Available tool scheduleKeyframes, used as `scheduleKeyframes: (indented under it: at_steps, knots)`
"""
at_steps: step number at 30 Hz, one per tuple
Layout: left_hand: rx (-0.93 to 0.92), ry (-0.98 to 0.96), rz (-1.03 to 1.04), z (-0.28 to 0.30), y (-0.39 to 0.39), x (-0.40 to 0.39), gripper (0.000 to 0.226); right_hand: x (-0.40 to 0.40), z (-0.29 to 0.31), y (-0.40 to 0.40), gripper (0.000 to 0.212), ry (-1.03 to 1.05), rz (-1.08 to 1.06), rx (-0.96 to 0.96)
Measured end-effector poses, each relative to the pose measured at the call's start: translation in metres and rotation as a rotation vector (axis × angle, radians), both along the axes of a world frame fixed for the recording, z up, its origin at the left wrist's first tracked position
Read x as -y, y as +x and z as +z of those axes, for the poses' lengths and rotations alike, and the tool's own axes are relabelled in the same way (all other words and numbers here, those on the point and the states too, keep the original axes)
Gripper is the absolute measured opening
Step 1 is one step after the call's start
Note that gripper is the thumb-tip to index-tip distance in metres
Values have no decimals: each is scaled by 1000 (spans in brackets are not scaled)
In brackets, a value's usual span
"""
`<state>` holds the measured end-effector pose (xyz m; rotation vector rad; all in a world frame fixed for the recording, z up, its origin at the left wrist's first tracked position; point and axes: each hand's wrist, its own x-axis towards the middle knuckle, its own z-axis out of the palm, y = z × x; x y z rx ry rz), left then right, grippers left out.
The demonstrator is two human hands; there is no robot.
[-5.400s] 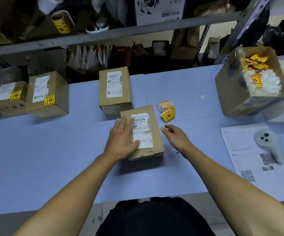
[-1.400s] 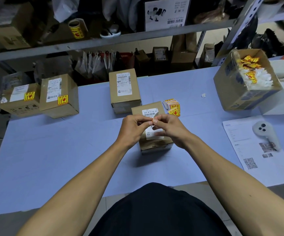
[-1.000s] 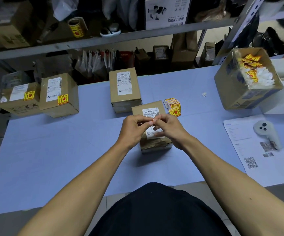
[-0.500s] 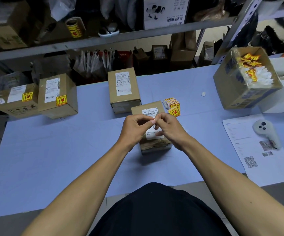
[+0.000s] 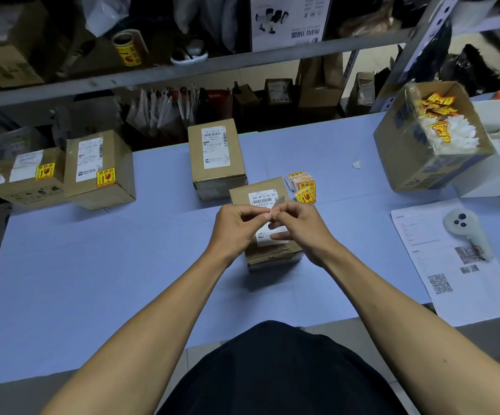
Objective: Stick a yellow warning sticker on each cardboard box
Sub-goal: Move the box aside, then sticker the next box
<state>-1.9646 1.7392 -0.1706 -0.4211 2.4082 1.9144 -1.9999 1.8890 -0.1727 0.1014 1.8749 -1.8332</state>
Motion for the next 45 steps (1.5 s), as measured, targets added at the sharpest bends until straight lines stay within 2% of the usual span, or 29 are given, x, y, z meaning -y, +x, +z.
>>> scheduleKeyframes:
  at_steps: [15,27,34,40,45]
  knots:
    - [-58,-154,-41,0,1,1,18,4,1,1,16,16,-18,-19]
    - [-35,-55,-54,-1,-4,4,8,1,-1,0,17,82,69,-121]
    - [-78,-237,-111,-1,-6,-2,10,0,-4,0,18,119,61,-160]
    - [-15,-180,-83,-7,-7,-10,14,-2,-7,0,16,131,27,-152]
    - [174,50,62,-13,-13,-15,18,-14,-17,-3,20,196,-15,-89]
